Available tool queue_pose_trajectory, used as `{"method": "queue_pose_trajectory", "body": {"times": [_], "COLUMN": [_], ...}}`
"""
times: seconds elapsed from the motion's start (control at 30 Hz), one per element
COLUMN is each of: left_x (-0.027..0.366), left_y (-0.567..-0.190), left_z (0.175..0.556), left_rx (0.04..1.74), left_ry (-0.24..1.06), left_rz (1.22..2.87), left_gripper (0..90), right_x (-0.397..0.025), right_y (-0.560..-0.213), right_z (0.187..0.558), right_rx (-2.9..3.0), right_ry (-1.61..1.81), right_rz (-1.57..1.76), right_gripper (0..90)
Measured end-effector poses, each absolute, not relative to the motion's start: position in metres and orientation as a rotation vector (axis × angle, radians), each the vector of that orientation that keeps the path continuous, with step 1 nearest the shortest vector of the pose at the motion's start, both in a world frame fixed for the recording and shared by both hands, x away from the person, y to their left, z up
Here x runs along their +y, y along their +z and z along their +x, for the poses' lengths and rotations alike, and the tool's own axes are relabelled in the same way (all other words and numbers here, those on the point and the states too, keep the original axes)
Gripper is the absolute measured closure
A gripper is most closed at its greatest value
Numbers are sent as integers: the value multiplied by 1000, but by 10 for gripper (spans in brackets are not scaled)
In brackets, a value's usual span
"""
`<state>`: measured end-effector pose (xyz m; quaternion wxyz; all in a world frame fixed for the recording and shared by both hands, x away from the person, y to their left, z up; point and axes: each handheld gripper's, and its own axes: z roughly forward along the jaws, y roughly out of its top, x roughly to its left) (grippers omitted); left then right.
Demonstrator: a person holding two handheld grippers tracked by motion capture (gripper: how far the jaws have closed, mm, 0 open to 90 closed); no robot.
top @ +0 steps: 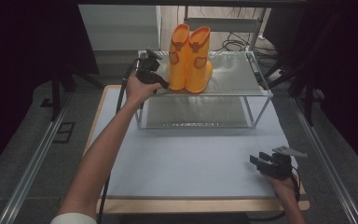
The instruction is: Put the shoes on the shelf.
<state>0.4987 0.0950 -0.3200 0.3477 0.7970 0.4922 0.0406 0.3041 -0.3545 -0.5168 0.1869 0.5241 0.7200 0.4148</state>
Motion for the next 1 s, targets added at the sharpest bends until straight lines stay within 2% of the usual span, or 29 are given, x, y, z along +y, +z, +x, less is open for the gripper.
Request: {"method": "queue_pose_trajectory", "body": {"times": [0.43, 1.0], "left_x": [66, 69], "left_y": [-316, -318], "left_z": [493, 493], "left_rx": [1201, 1197], "left_ry": [71, 36], "left_rz": [2107, 2077], "left_gripper": [900, 900], "right_x": [-357, -356], "right_y": [-515, -516], "right_z": [303, 303], "right_rx": [2016, 2022], "right_ry": [1177, 1174], "right_rz": [1479, 1477], "right_gripper": [473, 473]}}
